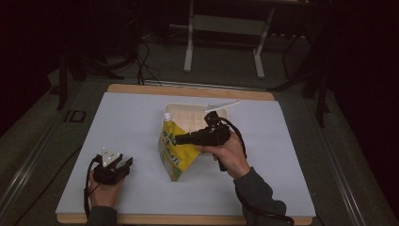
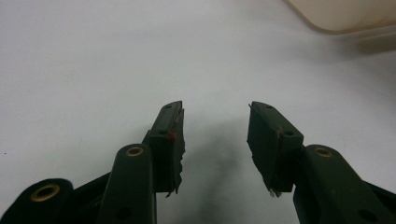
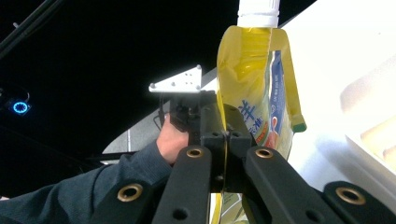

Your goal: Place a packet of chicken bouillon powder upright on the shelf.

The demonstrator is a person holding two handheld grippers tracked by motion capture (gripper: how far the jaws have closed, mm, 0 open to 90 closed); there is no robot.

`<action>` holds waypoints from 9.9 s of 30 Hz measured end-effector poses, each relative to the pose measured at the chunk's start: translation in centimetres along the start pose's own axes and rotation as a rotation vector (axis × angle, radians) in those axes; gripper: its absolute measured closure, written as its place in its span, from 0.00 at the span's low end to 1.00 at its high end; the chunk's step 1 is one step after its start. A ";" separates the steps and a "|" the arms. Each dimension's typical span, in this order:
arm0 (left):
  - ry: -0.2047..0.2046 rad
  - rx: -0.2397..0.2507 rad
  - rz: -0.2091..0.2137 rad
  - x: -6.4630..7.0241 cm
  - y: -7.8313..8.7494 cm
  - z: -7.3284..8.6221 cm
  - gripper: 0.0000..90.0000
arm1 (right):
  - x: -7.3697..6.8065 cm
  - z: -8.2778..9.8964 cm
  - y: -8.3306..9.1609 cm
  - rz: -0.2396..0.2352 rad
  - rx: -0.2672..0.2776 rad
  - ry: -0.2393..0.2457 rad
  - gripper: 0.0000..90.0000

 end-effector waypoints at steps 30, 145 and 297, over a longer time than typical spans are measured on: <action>0.004 0.006 0.004 0.0 0.1 -0.1 0.62 | -0.4 -2.4 0.4 0.059 0.129 0.039 1.00; 0.006 0.013 0.004 0.0 0.1 -0.1 0.62 | 6.5 -4.5 4.3 0.470 0.386 0.084 1.00; 0.014 0.025 -0.002 0.0 0.4 -0.2 0.60 | 6.8 -0.8 6.9 0.603 0.184 0.186 0.65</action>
Point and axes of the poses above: each handheld gripper's, and its own axes: y roughly backward along the jaws, z roughly out of its underside, x roughly to its right, the point moved 6 cm from there along -y, roughly forward along the jaws
